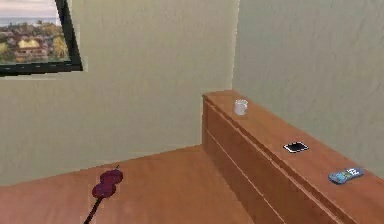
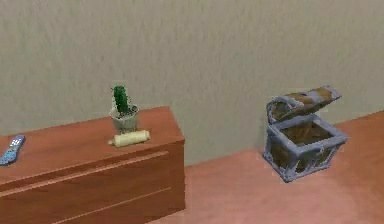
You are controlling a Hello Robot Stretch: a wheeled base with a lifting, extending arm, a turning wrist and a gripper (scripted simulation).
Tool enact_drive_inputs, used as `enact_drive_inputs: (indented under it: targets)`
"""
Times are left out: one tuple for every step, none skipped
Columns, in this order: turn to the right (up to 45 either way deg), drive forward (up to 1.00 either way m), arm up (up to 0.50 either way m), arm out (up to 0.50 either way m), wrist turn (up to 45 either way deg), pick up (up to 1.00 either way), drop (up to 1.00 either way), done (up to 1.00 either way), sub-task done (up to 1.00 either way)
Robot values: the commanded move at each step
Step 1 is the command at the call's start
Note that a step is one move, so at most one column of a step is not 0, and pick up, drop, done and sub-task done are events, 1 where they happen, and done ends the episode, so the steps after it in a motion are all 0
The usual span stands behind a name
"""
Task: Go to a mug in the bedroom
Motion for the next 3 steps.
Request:
enact_drive_inputs:
  targets:
    - [0.0, 0.55, 0.00, 0.00, 0.0, 0.00, 0.00, 0.00, 0.00]
    - [21.0, 0.00, 0.00, 0.00, 0.0, 0.00, 0.00, 0.00, 0.00]
    - [0.0, 0.00, 0.00, 0.00, 0.0, 0.00, 0.00, 1.00, 0.00]
